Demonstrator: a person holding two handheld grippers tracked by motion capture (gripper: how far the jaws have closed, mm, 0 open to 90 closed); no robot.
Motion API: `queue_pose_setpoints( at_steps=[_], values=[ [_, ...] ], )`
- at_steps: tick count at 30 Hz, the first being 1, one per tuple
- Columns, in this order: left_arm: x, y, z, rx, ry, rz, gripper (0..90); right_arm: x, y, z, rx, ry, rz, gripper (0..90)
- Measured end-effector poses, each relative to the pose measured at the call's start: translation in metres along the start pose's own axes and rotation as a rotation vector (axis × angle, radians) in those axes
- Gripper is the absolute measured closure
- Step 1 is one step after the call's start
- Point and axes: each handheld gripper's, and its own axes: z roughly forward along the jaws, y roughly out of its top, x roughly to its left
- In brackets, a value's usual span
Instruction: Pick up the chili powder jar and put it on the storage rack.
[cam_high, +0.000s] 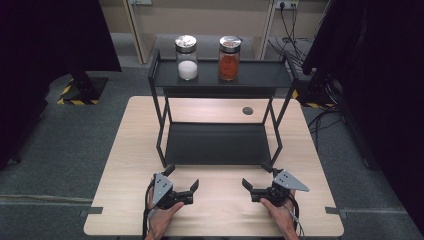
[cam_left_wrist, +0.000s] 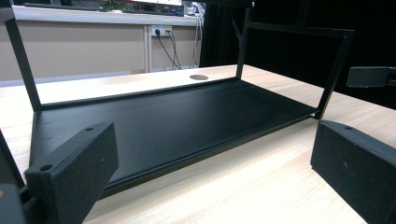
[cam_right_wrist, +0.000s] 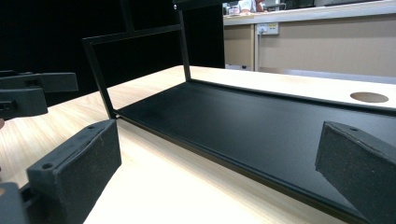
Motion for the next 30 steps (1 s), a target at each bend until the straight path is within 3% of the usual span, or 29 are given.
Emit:
queue_pose_setpoints(
  at_steps=[30],
  values=[
    [-0.0004, -0.0003, -0.0027, -0.002, 0.003, 0.000, 0.4, -0.0019, -0.0004, 0.0004, -0.003, 0.002, 0.007, 0.5]
  ],
)
